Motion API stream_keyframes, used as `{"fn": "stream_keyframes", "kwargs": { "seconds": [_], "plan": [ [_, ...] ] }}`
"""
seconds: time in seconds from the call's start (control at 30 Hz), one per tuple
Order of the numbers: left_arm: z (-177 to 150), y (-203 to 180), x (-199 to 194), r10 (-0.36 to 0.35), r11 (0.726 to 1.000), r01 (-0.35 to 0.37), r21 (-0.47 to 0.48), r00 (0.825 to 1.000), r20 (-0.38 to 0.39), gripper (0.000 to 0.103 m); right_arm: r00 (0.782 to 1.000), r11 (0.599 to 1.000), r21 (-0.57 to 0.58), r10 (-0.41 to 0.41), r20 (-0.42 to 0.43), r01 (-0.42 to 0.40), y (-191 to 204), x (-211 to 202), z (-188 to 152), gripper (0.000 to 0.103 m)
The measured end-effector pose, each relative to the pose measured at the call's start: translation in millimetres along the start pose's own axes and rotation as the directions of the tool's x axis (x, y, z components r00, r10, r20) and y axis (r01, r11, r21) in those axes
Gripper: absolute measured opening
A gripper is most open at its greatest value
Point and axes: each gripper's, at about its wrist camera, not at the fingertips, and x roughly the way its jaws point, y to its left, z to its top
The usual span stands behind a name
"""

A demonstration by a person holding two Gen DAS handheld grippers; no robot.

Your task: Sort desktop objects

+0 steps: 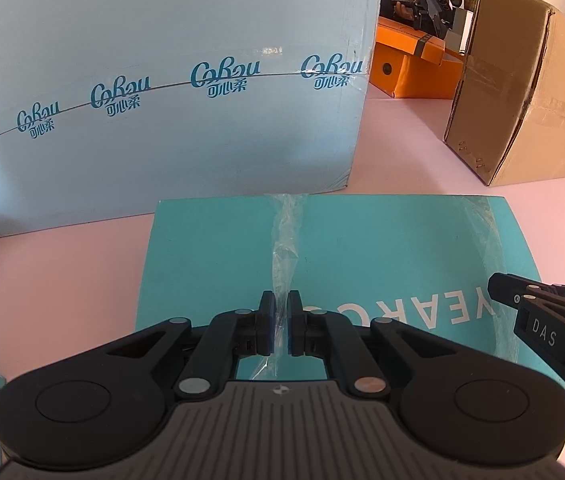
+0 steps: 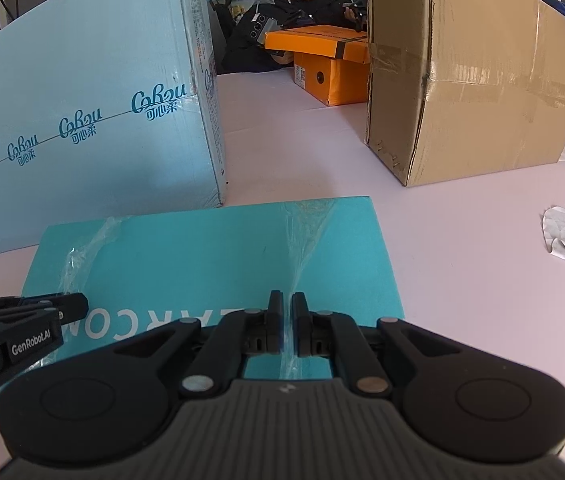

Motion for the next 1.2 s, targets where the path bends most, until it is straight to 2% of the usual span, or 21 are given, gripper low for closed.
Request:
{"fn": "stream_keyframes", "kwargs": {
  "seconds": [1.2],
  "plan": [
    [-21,31,-84,-0.002,1.0,0.003,-0.027,0.998,0.067,0.004,0.998,0.998,0.059,0.013,0.06,-0.016,29,-74,-25,0.008]
  ]
}}
